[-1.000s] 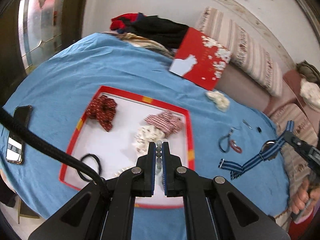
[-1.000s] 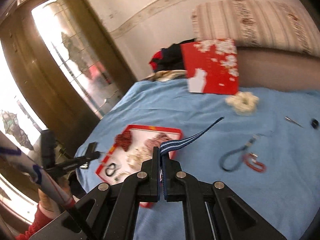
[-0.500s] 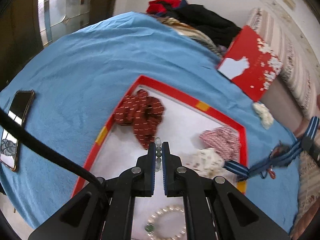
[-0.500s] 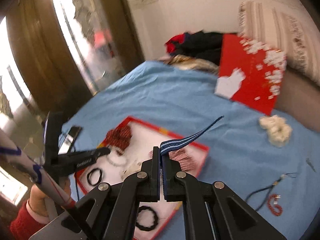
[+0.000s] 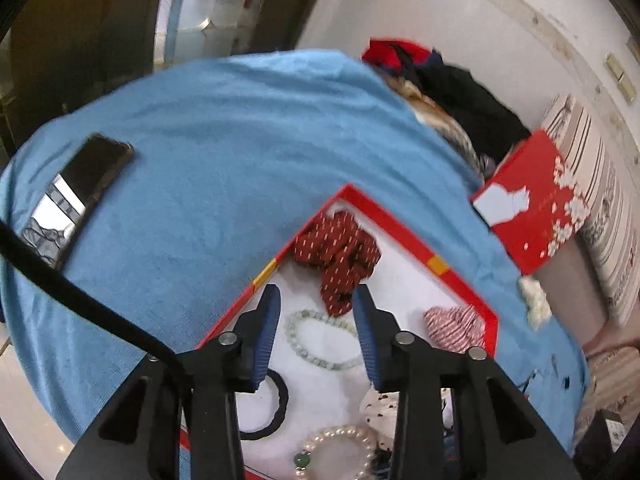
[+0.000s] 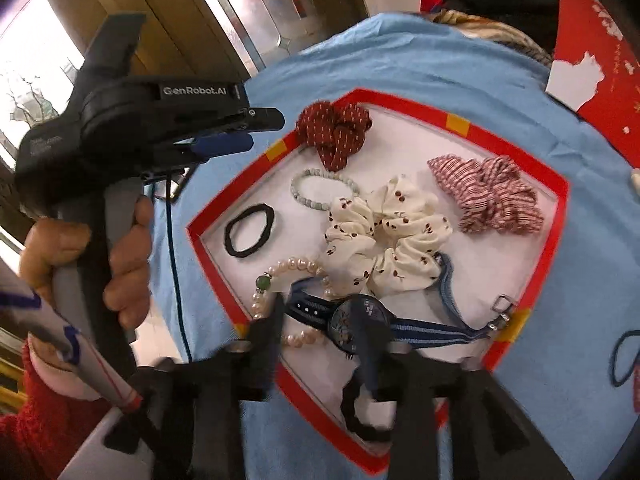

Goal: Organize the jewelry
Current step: 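Carry the watch and white bead bracelet into the red tray and open both tools, then withdraw both open tools from the tray toward the red bead bracelet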

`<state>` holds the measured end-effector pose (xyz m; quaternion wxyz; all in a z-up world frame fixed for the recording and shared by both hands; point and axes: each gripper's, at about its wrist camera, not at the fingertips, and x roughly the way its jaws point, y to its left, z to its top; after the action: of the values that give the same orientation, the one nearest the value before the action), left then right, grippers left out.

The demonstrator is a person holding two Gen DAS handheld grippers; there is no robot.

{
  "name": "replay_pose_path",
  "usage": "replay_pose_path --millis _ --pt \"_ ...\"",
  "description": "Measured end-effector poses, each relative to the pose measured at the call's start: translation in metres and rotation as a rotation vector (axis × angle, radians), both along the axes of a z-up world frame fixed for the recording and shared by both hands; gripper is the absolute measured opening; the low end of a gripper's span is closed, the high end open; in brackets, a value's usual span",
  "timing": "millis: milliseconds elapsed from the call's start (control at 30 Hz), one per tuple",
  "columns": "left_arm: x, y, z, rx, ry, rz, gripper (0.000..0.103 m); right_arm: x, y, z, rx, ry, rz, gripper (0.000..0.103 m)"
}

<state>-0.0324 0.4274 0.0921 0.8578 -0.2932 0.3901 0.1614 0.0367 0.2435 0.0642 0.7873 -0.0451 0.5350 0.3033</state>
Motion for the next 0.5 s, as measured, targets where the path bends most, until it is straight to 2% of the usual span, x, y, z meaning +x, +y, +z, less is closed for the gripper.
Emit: replay_pose_path --millis 133,233,267,333,367,500 --pt "-0.008 -0.007 0.007 0.112 -0.025 0.033 0.038 -0.004 -0.018 0.024 0.007 -0.028 -0.02 0.044" --pt "-0.013 -0.006 0.005 0.15 -0.032 0.054 0.038 0.009 -0.023 0.034 -0.038 -0.08 -0.075 0.044" --pt "-0.013 -0.005 0.004 0.16 -0.03 0.058 0.038 0.015 -0.021 0.032 -0.052 -0.079 -0.084 0.043" --pt "-0.015 -0.006 0.002 0.194 -0.026 0.061 0.038 0.027 -0.009 0.019 -0.081 -0.057 -0.088 0.035" --pt "-0.015 -0.006 0.0 0.204 -0.025 0.063 0.038 0.031 -0.003 0.012 -0.086 -0.038 -0.079 0.034" --pt "-0.02 0.003 -0.005 0.185 -0.035 0.098 0.038 0.049 0.031 -0.026 -0.185 -0.003 -0.047 0.026"
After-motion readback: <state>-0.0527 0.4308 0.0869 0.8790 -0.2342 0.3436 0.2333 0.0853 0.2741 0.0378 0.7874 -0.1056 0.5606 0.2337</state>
